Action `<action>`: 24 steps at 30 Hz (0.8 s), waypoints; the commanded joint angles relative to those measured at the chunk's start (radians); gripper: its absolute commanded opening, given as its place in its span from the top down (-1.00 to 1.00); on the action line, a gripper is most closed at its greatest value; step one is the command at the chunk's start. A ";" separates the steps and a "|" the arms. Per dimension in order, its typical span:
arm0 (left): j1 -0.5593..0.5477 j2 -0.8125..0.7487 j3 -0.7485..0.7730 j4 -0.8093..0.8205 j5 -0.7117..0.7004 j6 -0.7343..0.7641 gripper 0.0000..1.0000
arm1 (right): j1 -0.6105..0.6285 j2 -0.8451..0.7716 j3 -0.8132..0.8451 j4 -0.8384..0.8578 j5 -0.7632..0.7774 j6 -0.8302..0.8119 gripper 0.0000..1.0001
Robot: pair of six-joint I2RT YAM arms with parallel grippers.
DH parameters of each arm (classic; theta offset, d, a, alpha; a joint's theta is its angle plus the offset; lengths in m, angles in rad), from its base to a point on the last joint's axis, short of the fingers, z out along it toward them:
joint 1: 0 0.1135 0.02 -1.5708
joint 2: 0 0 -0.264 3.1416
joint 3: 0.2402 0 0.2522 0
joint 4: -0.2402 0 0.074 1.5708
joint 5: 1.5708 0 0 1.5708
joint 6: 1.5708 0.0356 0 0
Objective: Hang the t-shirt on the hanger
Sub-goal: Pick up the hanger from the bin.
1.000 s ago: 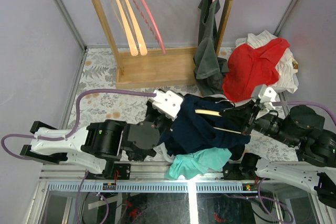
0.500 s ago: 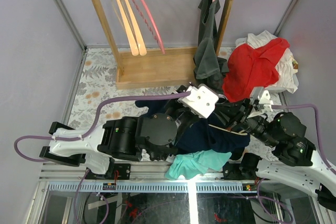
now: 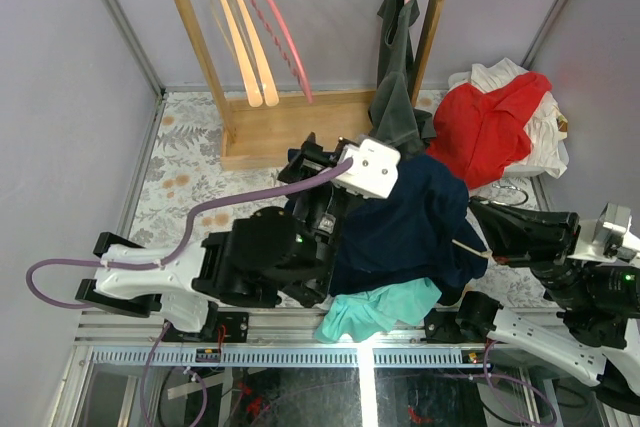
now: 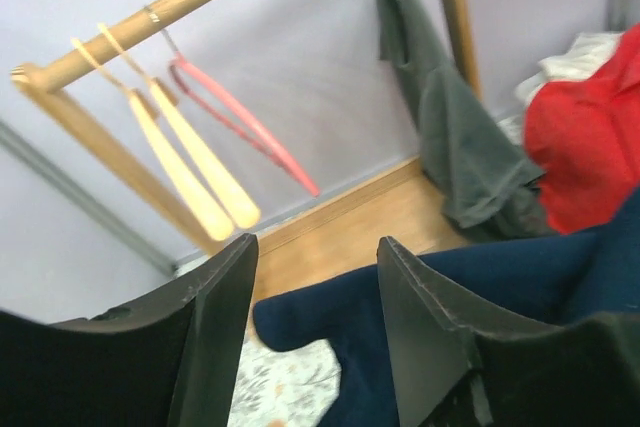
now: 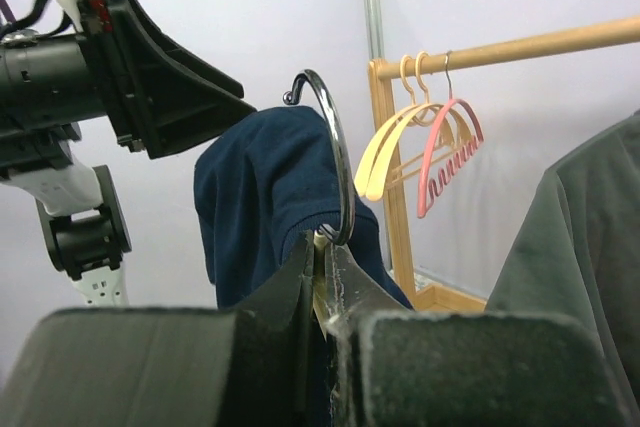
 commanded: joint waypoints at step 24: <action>-0.916 0.049 0.161 0.145 -0.108 0.276 -0.85 | -0.002 0.004 0.127 -0.142 -0.196 0.019 1.00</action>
